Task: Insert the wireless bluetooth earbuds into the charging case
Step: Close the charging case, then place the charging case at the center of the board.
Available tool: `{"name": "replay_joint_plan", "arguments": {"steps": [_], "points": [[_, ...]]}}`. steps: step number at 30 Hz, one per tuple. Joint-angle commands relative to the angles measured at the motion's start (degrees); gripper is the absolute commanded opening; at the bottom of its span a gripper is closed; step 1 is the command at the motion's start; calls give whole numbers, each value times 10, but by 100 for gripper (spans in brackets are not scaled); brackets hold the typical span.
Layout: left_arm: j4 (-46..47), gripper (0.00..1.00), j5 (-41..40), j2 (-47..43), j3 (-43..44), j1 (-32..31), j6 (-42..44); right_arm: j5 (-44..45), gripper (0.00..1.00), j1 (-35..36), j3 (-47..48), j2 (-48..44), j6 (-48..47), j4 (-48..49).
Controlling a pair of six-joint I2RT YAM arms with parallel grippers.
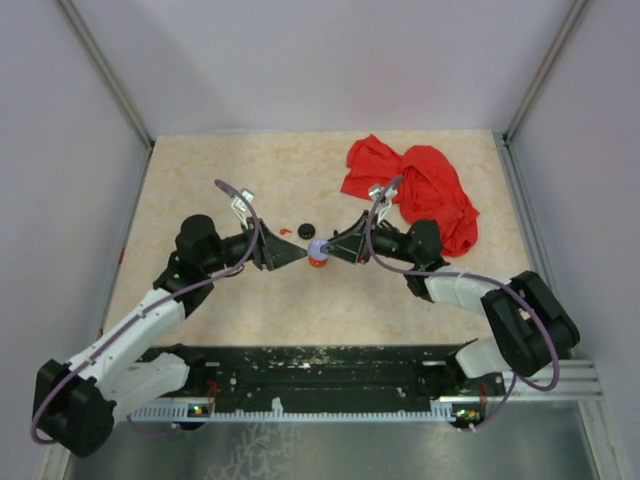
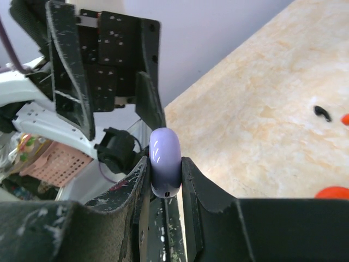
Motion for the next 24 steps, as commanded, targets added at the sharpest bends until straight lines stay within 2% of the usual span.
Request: {"name": "replay_joint_plan", "arguments": {"steps": [1, 8, 13, 16, 21, 24], "points": [[-89, 65, -50, -27, 35, 13, 61, 28, 0, -28, -8, -38, -22, -34], [-284, 72, -187, -49, 112, 25, 170, 93, 0, -111, -24, -79, -53, -182], [-372, 82, -274, -57, 157, 26, 237, 143, 0, -175, -16, -82, -65, -272], [-394, 87, -310, -63, 170, 27, 270, 172, 0, -201, -11, -65, -62, -287], [-388, 97, -335, -70, 150, 26, 297, 234, 0, -206, 25, -6, -67, -319], [-387, 99, -349, -73, 138, 26, 306, 265, 0, -211, 49, 33, -63, -334]]}}
